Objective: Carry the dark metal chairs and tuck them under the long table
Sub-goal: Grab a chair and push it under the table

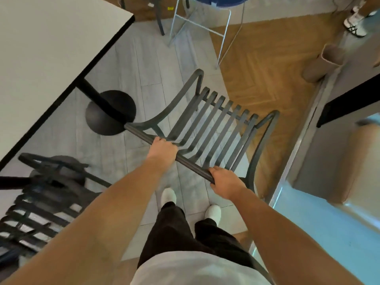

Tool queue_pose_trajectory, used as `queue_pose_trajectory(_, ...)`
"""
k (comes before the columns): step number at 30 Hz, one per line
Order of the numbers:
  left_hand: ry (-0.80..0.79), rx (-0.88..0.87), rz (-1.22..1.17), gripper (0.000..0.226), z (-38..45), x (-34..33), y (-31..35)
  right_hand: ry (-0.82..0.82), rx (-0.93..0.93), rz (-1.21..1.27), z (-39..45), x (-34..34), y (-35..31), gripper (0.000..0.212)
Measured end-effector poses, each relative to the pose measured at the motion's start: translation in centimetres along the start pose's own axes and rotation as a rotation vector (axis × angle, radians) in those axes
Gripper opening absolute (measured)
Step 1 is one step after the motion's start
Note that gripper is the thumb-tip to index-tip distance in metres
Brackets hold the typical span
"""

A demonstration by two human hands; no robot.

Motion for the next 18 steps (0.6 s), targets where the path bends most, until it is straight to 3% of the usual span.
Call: queue_pose_trajectory(18, -0.085, 0.291, -0.171, 0.021, -3.5, -1.3, 7.2, -0.169, 0.209, -0.232, 0.4, 1.2, 7.4, 0.039)
Point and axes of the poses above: each hand's wrist, its own z-axis towards the middle knuckle, its own x-axis out of the back of the hand, y = z × x, the point moved 5 cm from there along z, towards the middle knuckle, and after that the axes turned 15 degrees about -z, right-handed, at the moved point
